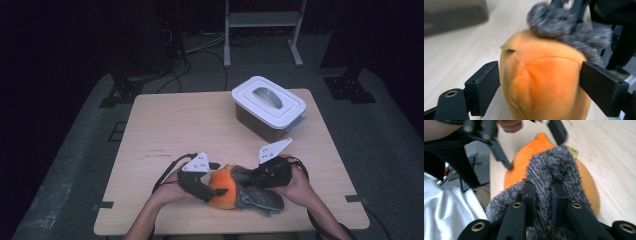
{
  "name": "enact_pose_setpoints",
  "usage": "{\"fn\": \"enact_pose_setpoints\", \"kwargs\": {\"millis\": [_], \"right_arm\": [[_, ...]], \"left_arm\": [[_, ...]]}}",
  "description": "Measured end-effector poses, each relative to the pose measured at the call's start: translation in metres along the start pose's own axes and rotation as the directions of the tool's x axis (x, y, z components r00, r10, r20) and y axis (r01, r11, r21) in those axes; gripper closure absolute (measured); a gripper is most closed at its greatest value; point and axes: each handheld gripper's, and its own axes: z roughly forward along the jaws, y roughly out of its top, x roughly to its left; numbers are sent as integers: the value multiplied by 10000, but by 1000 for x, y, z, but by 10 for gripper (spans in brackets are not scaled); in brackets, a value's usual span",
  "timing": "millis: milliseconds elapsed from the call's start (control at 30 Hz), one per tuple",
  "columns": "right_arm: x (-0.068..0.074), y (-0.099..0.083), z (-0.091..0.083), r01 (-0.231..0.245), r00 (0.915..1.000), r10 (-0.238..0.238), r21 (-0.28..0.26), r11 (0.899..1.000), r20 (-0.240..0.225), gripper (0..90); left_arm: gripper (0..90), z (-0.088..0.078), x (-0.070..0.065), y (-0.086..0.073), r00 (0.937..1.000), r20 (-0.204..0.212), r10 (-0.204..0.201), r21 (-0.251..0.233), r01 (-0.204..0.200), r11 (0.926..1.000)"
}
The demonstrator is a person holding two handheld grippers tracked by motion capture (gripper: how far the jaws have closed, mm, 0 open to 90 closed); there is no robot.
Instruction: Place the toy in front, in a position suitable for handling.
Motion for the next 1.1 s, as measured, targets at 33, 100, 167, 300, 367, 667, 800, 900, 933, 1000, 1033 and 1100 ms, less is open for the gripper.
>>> {"fn": "enact_pose_setpoints", "kwargs": {"millis": [33,100,167,300,367,667,800,900,933,1000,1033,1100], "right_arm": [[2,1,2,74,9999,-73,67,10000,-141,763],[5,0,6,82,9987,-71,209,9997,-504,763],[5,0,6,73,9980,-61,182,9998,-623,764],[6,3,-3,234,9983,-241,-133,9996,-533,764],[6,5,-12,244,9996,-256,-771,9967,-142,758],[-6,-8,0,-67,9996,73,-239,9997,258,764],[0,-6,2,-10,10000,10,-12,10000,52,764],[6,-5,7,68,9999,-67,94,9999,-139,765],[7,-5,8,128,9999,-127,97,9999,-103,765],[7,-4,10,113,9999,-112,93,9999,-125,766],[6,-4,11,72,9999,-71,35,10000,-104,766],[5,-4,12,-3,9998,3,4,10000,-196,766]], "left_arm": [[170,2,0,-1,9997,225,-63,168,59,9998],[343,2,-3,-2,9984,156,539,204,-542,9983],[400,-1,-8,0,9890,-220,1466,210,-1461,9890],[457,-6,-16,3,9479,-1043,3011,17,-3026,9531],[446,-7,-17,3,9341,-1169,3374,-200,-3419,9395],[213,-6,-5,-2,9857,-425,1630,-94,-1635,9865],[191,-7,3,-7,9979,-488,423,50,-421,9991],[231,-9,7,-8,9955,-927,184,117,-174,9998],[231,-10,8,-8,9932,-1155,121,102,-110,9999],[231,-13,9,-7,9923,-1236,-19,-5,19,10000],[230,-14,9,-7,9937,-1121,-22,-70,14,10000],[210,-15,7,-5,9968,-797,-11,-307,-14,9995]]}}
